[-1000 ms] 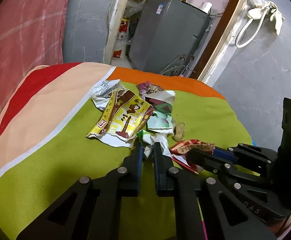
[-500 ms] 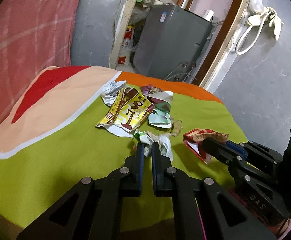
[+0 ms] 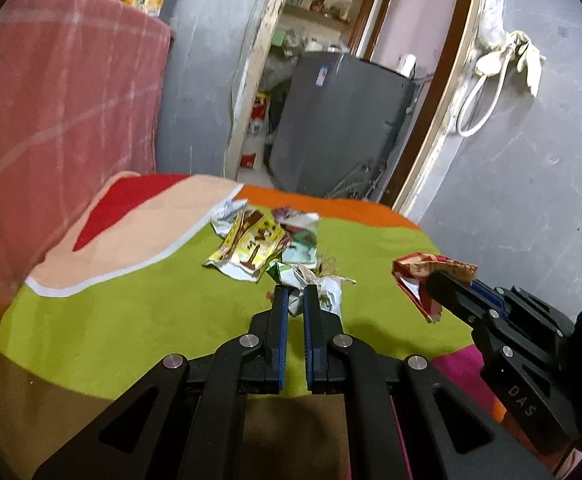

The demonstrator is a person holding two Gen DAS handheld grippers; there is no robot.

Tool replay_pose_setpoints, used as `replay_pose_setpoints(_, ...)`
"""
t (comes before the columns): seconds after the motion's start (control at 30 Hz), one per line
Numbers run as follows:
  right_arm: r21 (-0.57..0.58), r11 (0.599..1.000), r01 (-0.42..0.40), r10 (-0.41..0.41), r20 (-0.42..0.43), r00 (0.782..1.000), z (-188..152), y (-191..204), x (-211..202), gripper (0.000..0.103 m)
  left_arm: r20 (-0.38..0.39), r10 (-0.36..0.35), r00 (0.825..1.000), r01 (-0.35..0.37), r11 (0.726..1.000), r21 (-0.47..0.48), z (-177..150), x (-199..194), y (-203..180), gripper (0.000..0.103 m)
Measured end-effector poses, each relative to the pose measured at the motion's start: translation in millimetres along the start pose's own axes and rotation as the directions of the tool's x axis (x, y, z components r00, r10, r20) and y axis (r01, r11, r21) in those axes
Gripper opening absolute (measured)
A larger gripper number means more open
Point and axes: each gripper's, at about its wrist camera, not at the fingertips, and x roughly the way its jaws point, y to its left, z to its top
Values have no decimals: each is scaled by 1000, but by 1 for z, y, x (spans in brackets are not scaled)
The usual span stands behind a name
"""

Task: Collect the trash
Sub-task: 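Lift both wrappers and swing the tools toward the blue basin, then lower both wrappers into the basin and open both grippers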

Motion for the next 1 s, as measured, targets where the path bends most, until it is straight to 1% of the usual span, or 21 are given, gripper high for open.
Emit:
replay_pose_setpoints(0.23,19,999,26,-28,60,998,9,-3,-24,8,73,9,997,-7,1000,-18,3,-18,-4,5)
replay_pose_setpoints(0.33,26,999,39,-41,71,997,11,-6,-32,8,99,8,995,-6,1000,-18,5,-25,-8,5)
replay_pose_setpoints(0.63,56,995,84,-90,120,989,16,-20,-57,8,157,-15,987,13,1000,16,16,-36,-26,5)
replay_pose_setpoints(0.8,80,989,125,-136,159,978,20,-37,-74,8,190,-41,981,34,999,40,22,-35,-44,5)
replay_pose_setpoints(1.0,113,976,185,-205,205,957,21,-65,-97,8,227,-63,972,48,996,69,25,-28,-73,5)
